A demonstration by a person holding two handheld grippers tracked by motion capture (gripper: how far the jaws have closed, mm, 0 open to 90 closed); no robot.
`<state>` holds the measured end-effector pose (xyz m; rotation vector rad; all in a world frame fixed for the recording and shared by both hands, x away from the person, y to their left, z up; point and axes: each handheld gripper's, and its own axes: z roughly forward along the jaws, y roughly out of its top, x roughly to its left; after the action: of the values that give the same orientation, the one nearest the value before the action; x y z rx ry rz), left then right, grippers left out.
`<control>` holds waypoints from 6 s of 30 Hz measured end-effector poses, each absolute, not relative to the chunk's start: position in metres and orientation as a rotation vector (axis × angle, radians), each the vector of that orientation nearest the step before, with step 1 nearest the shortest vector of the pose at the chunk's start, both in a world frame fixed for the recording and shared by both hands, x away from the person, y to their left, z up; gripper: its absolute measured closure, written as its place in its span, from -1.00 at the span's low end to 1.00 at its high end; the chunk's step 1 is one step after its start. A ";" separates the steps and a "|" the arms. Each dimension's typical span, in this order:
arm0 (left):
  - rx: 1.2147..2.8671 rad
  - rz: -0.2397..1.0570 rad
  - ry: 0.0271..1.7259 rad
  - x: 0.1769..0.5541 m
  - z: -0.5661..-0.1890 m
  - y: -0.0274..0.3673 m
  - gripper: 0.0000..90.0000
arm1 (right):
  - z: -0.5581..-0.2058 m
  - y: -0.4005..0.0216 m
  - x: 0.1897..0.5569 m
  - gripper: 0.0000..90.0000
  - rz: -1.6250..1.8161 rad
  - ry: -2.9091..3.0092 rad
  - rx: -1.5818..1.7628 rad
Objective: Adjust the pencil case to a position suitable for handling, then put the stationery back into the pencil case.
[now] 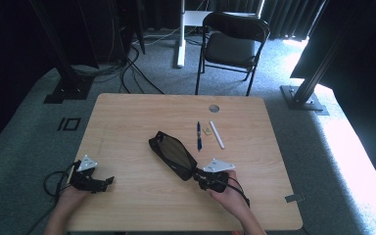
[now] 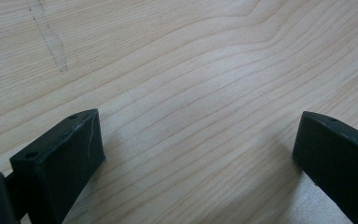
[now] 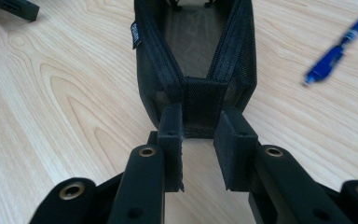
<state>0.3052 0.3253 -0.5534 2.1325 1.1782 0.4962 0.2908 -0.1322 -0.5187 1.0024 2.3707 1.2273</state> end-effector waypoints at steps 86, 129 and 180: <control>2.125 0.501 1.195 0.305 -0.553 0.326 -0.95 | -0.536 -0.206 0.460 0.35 1.083 2.068 1.386; 2.122 0.505 1.200 0.306 -0.553 0.326 -0.95 | -0.487 -0.196 0.444 0.74 1.137 2.094 1.396; 2.120 0.508 1.205 0.306 -0.553 0.326 -0.95 | -0.482 -0.100 0.342 0.74 1.049 2.485 1.037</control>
<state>0.3057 0.3262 -0.5534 2.1202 1.2048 0.5079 0.3423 -0.1000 -0.4818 1.0367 2.4847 1.0492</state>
